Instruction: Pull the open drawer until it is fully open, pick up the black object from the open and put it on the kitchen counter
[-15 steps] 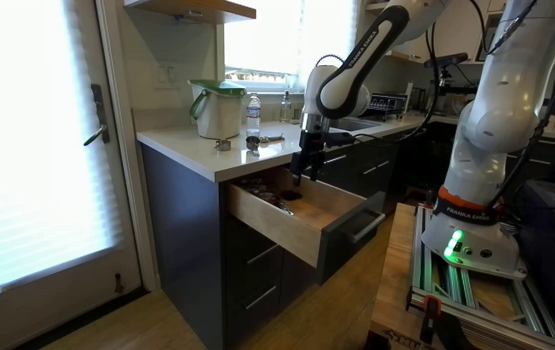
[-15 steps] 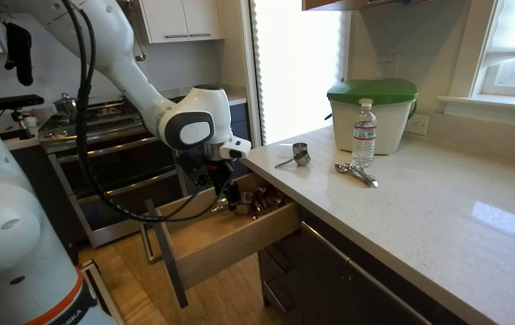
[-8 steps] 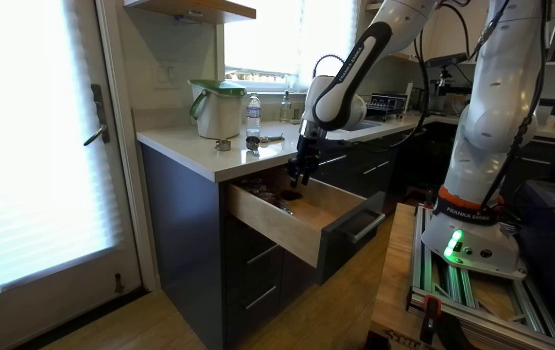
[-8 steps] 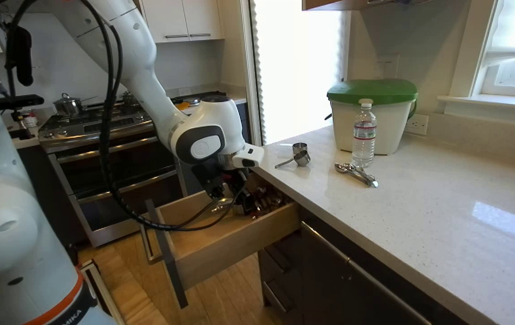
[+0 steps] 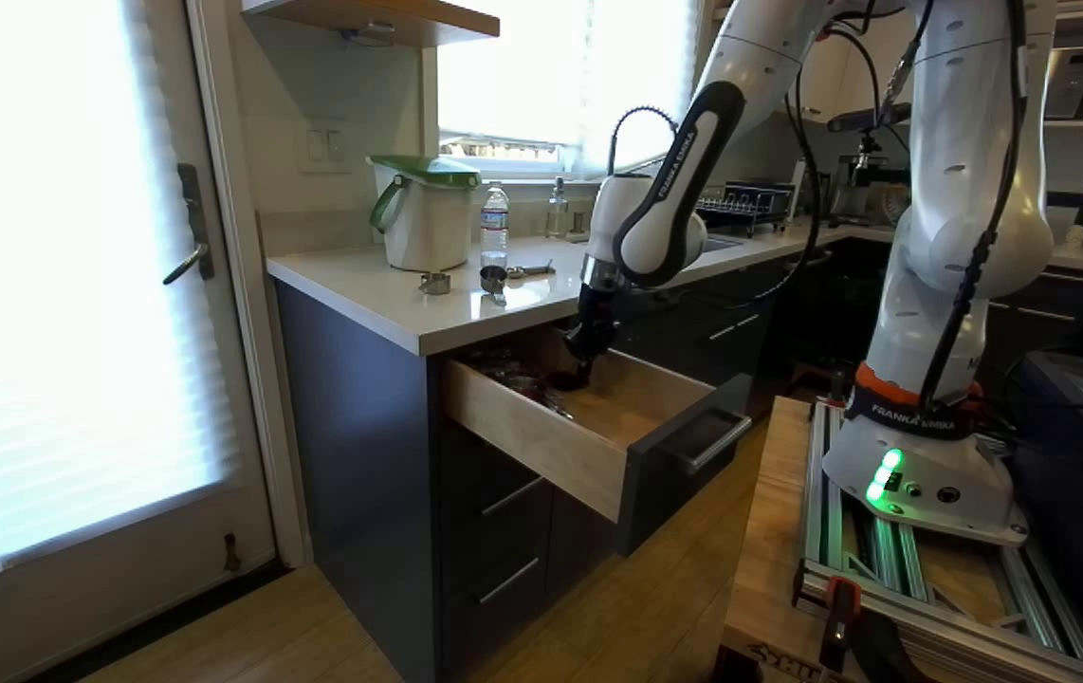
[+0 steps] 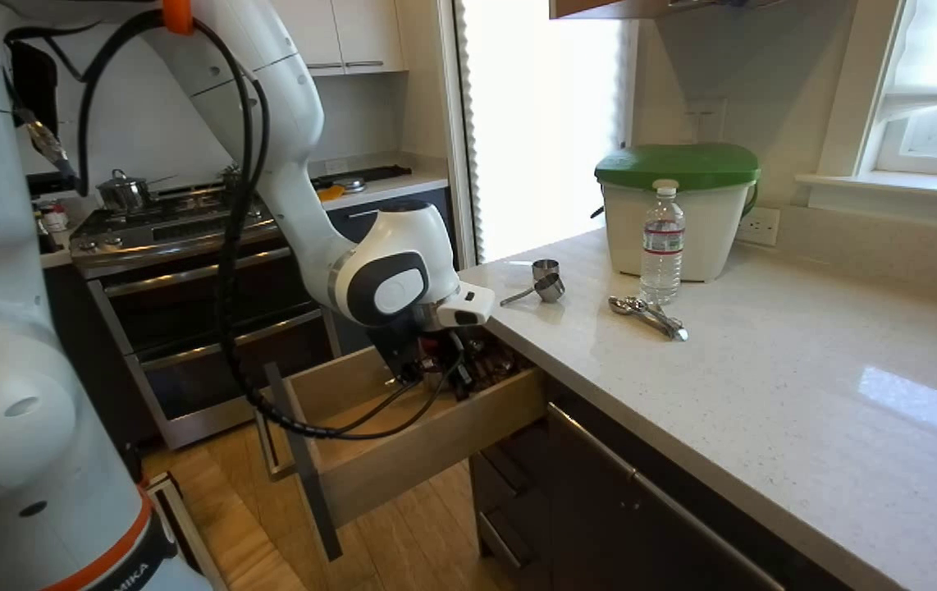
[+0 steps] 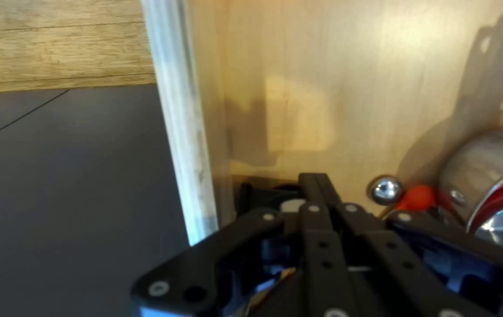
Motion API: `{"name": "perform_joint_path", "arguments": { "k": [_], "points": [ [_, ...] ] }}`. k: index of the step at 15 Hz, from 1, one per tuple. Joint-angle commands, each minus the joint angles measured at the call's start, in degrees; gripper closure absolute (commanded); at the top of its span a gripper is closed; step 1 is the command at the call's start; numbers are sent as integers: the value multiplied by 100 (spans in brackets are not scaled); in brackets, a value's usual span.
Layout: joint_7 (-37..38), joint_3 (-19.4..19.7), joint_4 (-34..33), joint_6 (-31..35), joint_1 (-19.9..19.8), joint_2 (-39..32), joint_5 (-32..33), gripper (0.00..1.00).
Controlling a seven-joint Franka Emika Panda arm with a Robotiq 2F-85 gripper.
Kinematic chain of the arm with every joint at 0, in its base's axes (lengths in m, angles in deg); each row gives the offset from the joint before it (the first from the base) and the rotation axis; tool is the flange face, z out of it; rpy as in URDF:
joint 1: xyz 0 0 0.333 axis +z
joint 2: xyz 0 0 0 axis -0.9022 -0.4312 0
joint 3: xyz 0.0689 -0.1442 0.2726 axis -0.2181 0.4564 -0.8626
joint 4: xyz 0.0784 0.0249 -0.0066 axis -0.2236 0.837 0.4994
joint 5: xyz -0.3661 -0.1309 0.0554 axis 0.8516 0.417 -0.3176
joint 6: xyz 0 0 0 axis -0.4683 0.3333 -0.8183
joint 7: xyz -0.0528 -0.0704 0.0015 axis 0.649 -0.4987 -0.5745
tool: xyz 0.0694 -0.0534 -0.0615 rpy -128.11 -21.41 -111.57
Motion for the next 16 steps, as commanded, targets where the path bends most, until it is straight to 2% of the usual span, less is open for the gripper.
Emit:
{"name": "perform_joint_path", "arguments": {
  "k": [1,6,16],
  "points": [
    [472,415,-230,163,392,-353,366,100],
    [798,853,-456,368,877,-651,512,100],
    [750,1730,-678,1026,1877,-1223,97,100]
  ]
}}
